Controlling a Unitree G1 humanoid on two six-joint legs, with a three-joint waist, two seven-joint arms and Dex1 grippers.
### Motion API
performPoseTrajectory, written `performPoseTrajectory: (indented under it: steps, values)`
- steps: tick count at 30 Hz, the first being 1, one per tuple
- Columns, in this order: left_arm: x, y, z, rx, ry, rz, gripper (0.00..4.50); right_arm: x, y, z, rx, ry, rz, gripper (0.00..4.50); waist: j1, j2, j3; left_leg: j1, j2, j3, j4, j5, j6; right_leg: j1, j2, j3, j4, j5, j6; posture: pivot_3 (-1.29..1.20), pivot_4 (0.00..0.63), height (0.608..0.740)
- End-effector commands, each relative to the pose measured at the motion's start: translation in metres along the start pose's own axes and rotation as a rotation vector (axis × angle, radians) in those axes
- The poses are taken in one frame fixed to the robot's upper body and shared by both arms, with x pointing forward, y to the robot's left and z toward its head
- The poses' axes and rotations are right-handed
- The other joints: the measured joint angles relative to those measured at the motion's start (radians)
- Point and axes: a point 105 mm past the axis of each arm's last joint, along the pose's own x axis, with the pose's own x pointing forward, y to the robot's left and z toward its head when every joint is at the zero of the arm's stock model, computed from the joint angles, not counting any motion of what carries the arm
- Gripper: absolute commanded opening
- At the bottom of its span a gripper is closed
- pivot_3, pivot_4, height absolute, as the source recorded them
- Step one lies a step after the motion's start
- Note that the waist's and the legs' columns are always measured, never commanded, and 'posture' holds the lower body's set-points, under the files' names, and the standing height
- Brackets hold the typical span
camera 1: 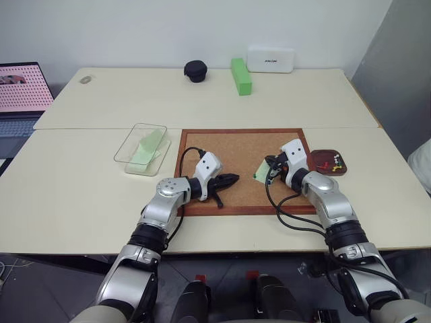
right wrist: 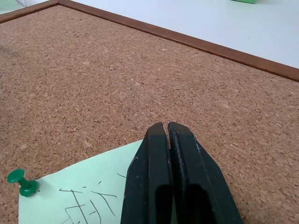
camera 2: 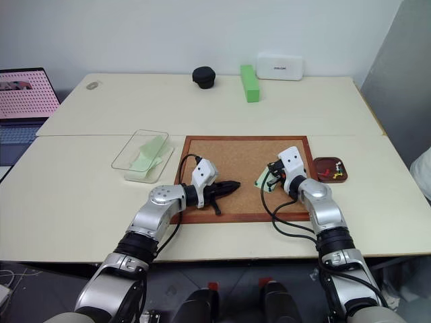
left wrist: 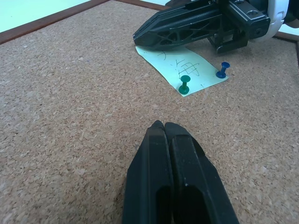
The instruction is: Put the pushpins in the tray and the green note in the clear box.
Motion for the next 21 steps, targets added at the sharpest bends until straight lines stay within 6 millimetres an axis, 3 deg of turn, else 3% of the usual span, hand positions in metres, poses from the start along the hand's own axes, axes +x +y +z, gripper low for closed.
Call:
performPoseTrajectory:
  steps: [1,6,11,14,21]
  values:
    - [0.002,-0.003,0.001,0.007,0.005,-0.015,0.0,-0.002,-0.002,0.032,-0.016,-0.123,0.006,0.06,0.0,0.0,0.0,0.0,0.0,0.0,0.0,0.0,0.0,0.0,0.0,0.0,0.0,0.0,0.0,0.0,0.15,0.74]
    - [0.002,-0.005,-0.001,0.001,0.011,-0.022,0.0,-0.015,0.004,0.059,0.014,-0.25,0.035,0.06,0.0,0.0,0.0,0.0,0.0,0.0,0.0,0.0,0.0,0.0,0.0,0.0,0.0,0.0,0.0,0.0,0.15,0.74]
    - [0.002,-0.006,-0.003,-0.012,0.021,-0.032,0.0,-0.025,0.009,0.065,0.006,-0.269,0.033,0.06,0.0,0.0,0.0,0.0,0.0,0.0,0.0,0.0,0.0,0.0,0.0,0.0,0.0,0.0,0.0,0.0,0.15,0.74]
    - [0.004,-0.007,-0.003,-0.015,0.024,-0.038,0.0,-0.032,0.002,0.067,0.016,-0.275,-0.016,0.06,0.001,0.0,0.0,0.0,0.0,0.0,0.0,0.0,0.0,0.0,0.0,0.0,0.0,0.0,0.0,0.0,0.15,0.74]
    - [0.005,-0.008,-0.002,-0.011,0.024,-0.048,0.0,-0.052,-0.06,0.048,-0.027,-0.179,-0.389,0.06,0.001,0.0,0.0,0.0,0.0,0.0,0.0,0.0,0.0,0.0,0.0,0.0,-0.001,0.0,0.0,0.0,0.15,0.74]
